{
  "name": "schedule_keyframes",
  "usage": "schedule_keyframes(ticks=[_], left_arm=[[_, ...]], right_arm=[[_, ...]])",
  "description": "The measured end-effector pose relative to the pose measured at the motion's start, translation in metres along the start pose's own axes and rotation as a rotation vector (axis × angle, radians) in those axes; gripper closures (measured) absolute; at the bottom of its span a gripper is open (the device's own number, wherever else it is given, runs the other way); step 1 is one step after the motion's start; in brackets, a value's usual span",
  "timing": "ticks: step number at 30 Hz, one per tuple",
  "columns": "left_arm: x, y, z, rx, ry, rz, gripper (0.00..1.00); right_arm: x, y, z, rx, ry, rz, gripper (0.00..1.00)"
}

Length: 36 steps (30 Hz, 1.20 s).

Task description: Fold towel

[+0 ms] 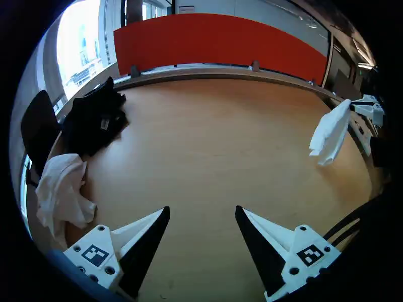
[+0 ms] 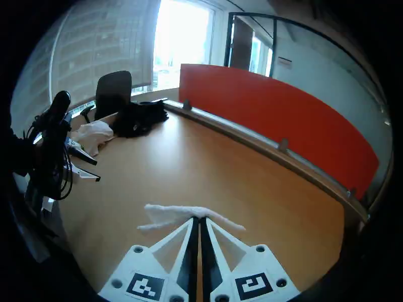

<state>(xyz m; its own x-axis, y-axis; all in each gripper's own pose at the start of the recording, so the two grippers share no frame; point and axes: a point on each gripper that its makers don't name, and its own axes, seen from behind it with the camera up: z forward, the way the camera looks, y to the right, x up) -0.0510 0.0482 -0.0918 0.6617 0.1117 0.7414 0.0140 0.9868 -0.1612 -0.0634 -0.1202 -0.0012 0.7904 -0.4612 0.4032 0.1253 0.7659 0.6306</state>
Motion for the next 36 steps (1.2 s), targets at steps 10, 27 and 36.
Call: schedule_keyframes(ticks=[10,27,36], left_arm=[[0.000,0.003,0.002,0.001,-0.010,0.015,0.04],[0.003,0.002,0.007,0.021,-0.017,0.025,0.04],[0.007,0.005,0.011,0.031,-0.024,0.036,0.04]], right_arm=[[-0.014,0.050,-0.022,-0.053,-0.018,0.016,0.96],[-0.045,0.147,-0.064,-0.139,-0.064,0.052,0.96],[-0.067,0.197,-0.083,-0.185,-0.099,0.064,0.96]])
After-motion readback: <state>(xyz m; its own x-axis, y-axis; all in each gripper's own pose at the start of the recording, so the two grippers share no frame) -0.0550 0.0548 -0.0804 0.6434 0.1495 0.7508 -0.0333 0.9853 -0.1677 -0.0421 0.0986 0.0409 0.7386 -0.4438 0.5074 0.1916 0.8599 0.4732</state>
